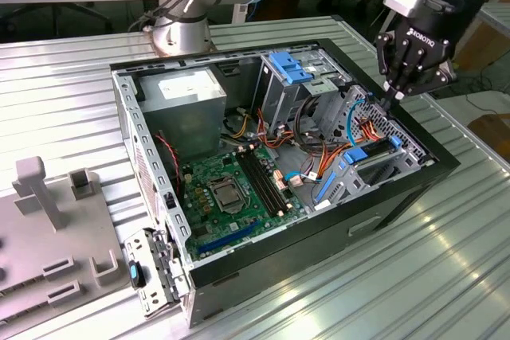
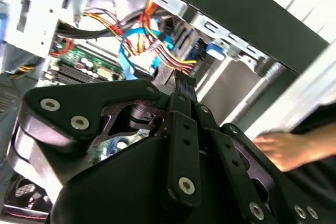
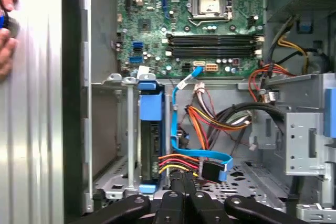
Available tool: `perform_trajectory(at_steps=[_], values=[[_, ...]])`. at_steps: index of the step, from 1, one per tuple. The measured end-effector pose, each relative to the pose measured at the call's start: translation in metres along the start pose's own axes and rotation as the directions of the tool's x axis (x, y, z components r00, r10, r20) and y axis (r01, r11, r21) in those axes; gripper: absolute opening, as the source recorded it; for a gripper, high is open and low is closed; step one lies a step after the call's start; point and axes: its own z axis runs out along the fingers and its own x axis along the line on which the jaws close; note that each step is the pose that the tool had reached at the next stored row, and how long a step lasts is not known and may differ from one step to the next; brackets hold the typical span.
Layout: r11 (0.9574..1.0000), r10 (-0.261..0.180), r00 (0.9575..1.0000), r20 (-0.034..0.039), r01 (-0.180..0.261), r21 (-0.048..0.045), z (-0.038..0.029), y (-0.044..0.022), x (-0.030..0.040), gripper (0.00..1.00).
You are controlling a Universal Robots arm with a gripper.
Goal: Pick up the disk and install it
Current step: 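Insert the second disk wire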
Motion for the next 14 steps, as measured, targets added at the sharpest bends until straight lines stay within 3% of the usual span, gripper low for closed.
perform_trajectory(at_steps=[1,2,4,6,9,11,14], values=[[1.0000,0.000,0.9999,-0.0141,0.000,0.0001,-0.0027,0.0000,-0.0046,0.11],[1.0000,0.000,0.9998,-0.0191,0.000,0.0001,-0.0040,0.0001,-0.0130,0.11],[1.0000,0.000,0.9997,-0.0249,0.000,0.0001,-0.0052,0.0001,-0.0208,0.11],[1.0000,0.000,0.9993,-0.0369,0.000,0.0001,-0.0066,0.0002,-0.0283,0.11],[1.0000,0.000,0.9954,-0.0954,0.000,0.0002,-0.0110,0.0002,-0.0338,0.11],[1.0000,0.000,0.9930,-0.1183,0.000,0.0003,-0.0125,0.0002,-0.0352,0.11],[1.0000,0.000,0.9925,-0.1225,0.000,0.0004,-0.0125,0.0002,-0.0352,0.11]])
